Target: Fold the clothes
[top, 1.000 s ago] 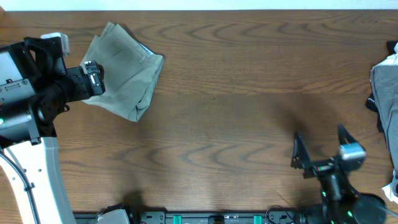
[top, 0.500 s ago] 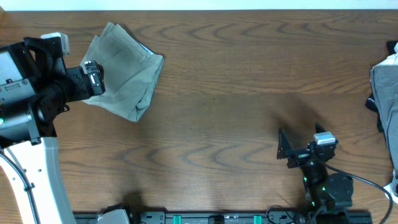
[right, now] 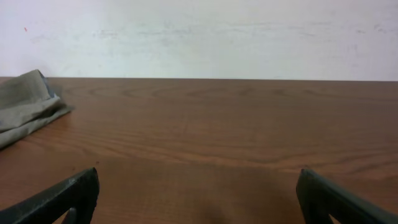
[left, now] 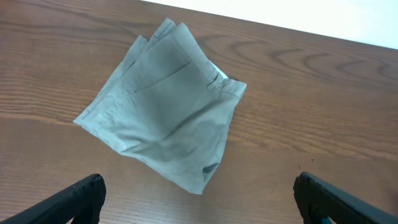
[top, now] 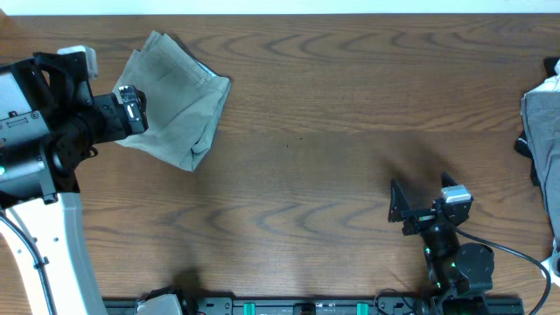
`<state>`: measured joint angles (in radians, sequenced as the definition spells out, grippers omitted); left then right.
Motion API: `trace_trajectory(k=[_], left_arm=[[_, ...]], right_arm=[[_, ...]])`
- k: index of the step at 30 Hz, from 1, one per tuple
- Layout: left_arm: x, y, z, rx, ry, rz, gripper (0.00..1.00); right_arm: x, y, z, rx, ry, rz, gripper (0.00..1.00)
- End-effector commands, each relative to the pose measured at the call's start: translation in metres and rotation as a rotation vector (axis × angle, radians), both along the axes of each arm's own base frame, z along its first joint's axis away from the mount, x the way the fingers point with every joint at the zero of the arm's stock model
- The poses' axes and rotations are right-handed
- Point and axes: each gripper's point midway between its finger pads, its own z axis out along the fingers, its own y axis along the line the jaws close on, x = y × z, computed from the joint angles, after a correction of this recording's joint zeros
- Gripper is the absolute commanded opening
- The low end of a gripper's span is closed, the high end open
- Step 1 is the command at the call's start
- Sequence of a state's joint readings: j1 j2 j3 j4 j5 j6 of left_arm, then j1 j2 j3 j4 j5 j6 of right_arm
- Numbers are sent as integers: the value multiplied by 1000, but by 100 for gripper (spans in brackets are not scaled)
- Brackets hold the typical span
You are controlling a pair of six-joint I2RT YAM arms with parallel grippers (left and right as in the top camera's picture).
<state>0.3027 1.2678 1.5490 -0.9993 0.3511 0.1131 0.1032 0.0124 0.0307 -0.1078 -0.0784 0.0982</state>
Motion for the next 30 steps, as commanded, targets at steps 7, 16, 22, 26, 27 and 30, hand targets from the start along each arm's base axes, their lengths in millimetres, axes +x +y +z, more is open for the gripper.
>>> trace_trajectory(k=[7, 16, 22, 26, 27, 30], left_arm=[[0, 1, 2, 20, -2, -7, 98], [-19, -7, 24, 39, -68, -13, 98], [-57, -40, 57, 100, -207, -91, 98], [-69, -55, 95, 158, -432, -125, 98], [-73, -57, 103, 167, -486, -130, 98], [-91, -62, 121, 192, -625, -134, 98]], right_arm=[[0, 1, -1, 13, 1, 7, 99], [0, 1, -1, 13, 1, 7, 99], [0, 1, -1, 13, 1, 7, 99], [0, 1, -1, 13, 1, 7, 99], [0, 2, -1, 13, 1, 8, 99], [0, 1, -1, 13, 1, 7, 99]])
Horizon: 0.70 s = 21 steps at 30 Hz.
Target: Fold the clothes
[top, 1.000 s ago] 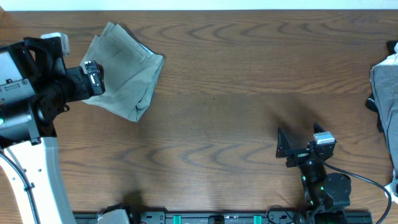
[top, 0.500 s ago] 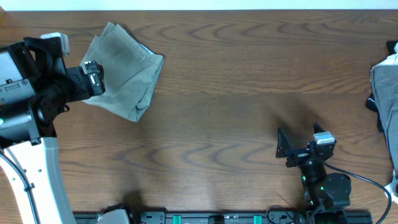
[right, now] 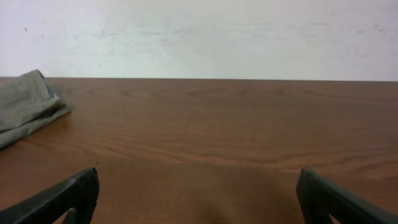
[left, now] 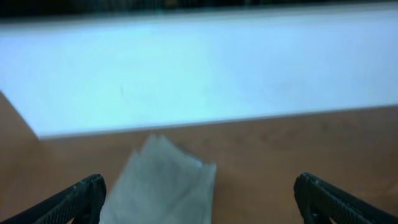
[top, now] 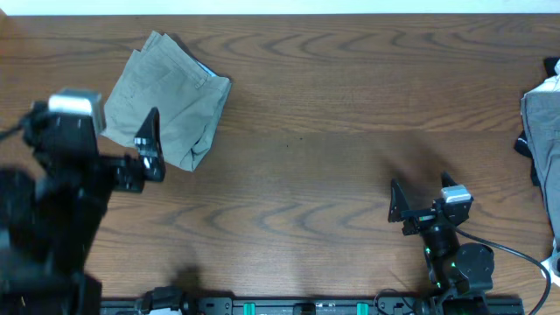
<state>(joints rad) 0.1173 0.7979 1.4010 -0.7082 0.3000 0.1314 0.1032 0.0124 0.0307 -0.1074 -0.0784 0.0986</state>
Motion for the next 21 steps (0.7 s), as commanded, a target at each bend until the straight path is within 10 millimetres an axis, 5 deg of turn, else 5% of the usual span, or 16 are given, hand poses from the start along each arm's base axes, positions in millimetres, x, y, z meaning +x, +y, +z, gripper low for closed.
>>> trace_trajectory(k=[1, 11, 21], left_arm=[[-15, 0, -3, 22, -65, 11, 98], [-69, -8, -32, 33, -244, -1, 98], [-58, -14, -104, 36, -335, -40, 98]], right_arm=[[0, 2, -1, 13, 1, 8, 99], [0, 1, -1, 13, 1, 7, 99], [0, 1, -1, 13, 1, 7, 99]])
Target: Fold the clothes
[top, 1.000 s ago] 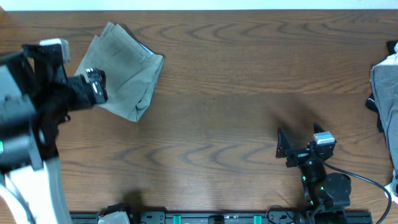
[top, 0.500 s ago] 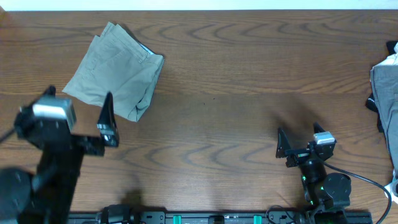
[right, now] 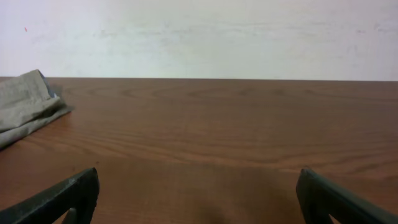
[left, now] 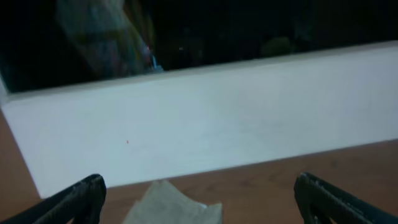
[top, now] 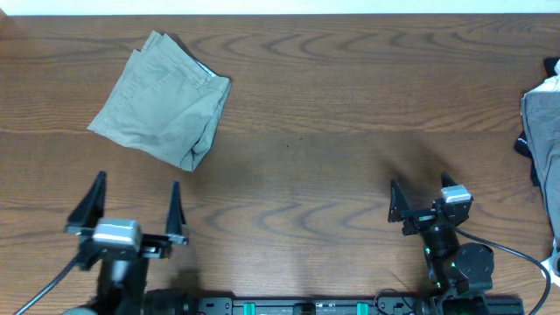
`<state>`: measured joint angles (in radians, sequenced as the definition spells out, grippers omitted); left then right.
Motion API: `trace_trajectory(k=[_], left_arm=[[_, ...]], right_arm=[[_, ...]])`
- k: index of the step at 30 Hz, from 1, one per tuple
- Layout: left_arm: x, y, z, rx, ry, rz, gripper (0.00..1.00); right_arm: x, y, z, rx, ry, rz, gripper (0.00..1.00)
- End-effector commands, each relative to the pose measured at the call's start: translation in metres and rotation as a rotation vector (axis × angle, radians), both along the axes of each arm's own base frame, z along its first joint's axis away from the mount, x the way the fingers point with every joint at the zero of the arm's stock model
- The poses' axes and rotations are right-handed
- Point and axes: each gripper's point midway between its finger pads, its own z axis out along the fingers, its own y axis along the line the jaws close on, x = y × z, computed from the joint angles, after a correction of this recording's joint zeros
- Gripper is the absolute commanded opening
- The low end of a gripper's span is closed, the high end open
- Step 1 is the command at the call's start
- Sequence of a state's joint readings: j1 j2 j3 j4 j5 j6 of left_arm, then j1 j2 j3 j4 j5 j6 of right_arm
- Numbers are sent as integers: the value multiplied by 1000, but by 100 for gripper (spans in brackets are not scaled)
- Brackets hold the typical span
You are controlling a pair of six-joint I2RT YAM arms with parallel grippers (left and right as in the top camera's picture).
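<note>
A folded grey-green garment (top: 164, 105) lies on the far left of the brown table (top: 332, 122); its near corner shows low in the left wrist view (left: 168, 205) and it sits at the left edge of the right wrist view (right: 25, 106). My left gripper (top: 133, 206) stands open at the near left edge, well short of the garment, with nothing between its fingers. Near the front right, my right gripper (top: 420, 199) is open and holds nothing.
More grey clothing (top: 544, 131) hangs over the table's right edge, with a dark item beside it. A pale wall (right: 199, 37) runs behind the table's far edge. The arm bases sit along the near edge.
My left gripper has drawn back from beside the folded garment to the near left edge of the table, still open. The garment and the right arm have not moved.
At first my left gripper hovered open at the garment's left edge, looking down on it. Then it stood open just in front of the garment. Now it is parked at the near edge. The folded garment stayed put and the right arm held still throughout.
</note>
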<state>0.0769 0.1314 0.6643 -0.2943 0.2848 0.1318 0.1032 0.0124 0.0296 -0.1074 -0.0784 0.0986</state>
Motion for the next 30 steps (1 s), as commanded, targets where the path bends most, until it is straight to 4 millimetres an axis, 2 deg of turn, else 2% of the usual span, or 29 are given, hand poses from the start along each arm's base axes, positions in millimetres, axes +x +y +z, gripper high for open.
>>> trace_trajectory(k=[1, 5, 10, 17, 24, 30], left_arm=[[10, -3, -31, 4, 18, -20, 98], [24, -5, -80, -1, 98, -34, 98], [41, -6, -130, -3, 166, -43, 98], [57, -6, -180, -6, 217, -43, 98], [61, -6, -219, -10, 292, -43, 98], [61, -8, -217, -8, 279, -50, 98]], right_arm=[[0, 1, -1, 13, 0, 7, 99], [0, 1, -1, 13, 0, 7, 99], [0, 2, -1, 13, 0, 8, 99], [0, 1, -1, 13, 0, 7, 99], [0, 1, -1, 13, 0, 7, 99], [0, 1, -1, 13, 0, 7, 99]])
